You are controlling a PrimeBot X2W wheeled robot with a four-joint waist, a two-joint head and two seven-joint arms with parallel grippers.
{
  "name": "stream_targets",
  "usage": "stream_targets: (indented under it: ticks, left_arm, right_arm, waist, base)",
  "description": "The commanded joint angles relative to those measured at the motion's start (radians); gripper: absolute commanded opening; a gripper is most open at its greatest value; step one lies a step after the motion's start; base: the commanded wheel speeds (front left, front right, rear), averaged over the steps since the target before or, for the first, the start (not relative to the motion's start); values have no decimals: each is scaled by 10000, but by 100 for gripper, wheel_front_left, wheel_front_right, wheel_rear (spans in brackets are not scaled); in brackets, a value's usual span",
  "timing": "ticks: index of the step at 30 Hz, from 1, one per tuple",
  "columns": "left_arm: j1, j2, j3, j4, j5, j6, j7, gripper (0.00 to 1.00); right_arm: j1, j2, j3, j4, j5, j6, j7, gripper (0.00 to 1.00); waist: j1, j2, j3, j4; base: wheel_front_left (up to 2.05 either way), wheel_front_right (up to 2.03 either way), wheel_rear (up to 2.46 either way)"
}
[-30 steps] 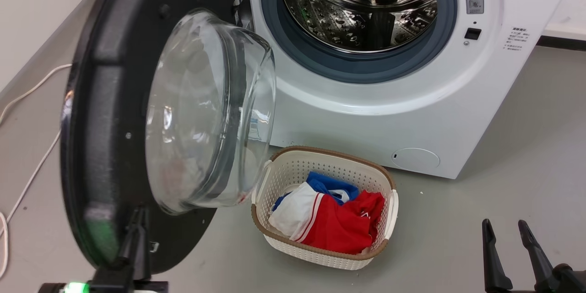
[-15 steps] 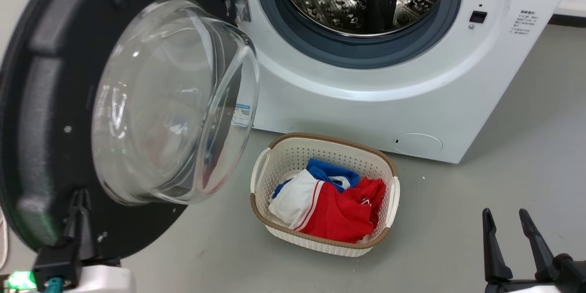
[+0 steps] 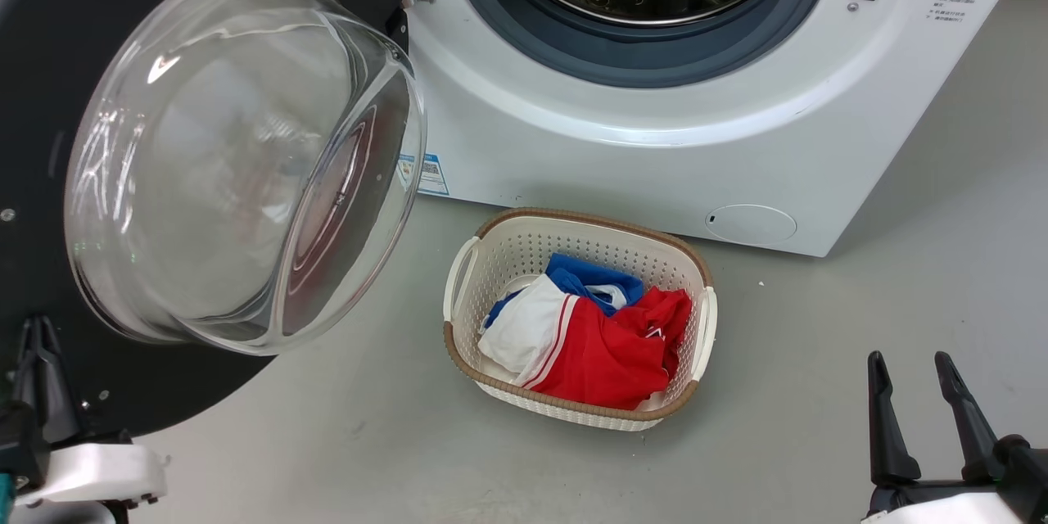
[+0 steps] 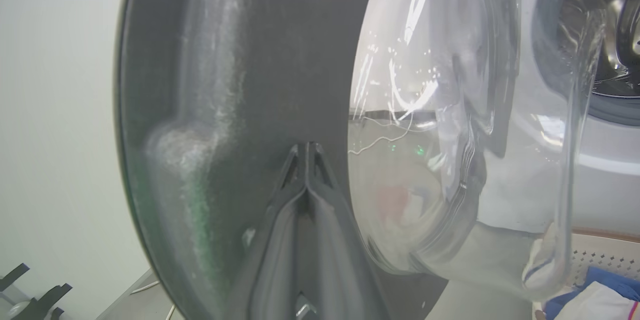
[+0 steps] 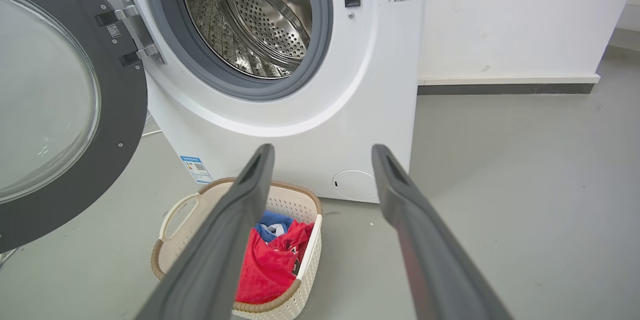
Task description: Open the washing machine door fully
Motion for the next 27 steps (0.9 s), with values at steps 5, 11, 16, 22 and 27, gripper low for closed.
stream_targets:
  ticks: [5,11,16,22,27]
  left_arm:
    - [-359,-20,562,353,-25,-101,27,0]
    - [-712,34,1183,760,-123,-303,27,0]
    - [-1114,197,1548,1058,-71,-521,26,0]
    - [-1642,382,1806,1525,-14,-783,26,0]
    - [-1896,414,1931,1796,52,-879,26,0]
  right_arm:
    - [-202,15,-13,14,-117,1,-21,100]
    - [-287,15,-49,-20,-185,0,-21,100]
    - [-365,15,-67,-55,-273,0,-21,100]
    - [-520,15,-40,-76,-355,0,-21,100]
    - [-607,15,-7,-33,-404,0,-21,100]
  waist:
    - [-1,0,92,-30]
    - [-1,0,233,-25]
    - [-1,0,428,-18]
    - [-1,0,652,-37]
    - [-1,0,753,-89]
  base:
    - [0,0,0]
    - [0,0,0]
    - [0,0,0]
    - [0,0,0]
    - [0,0,0]
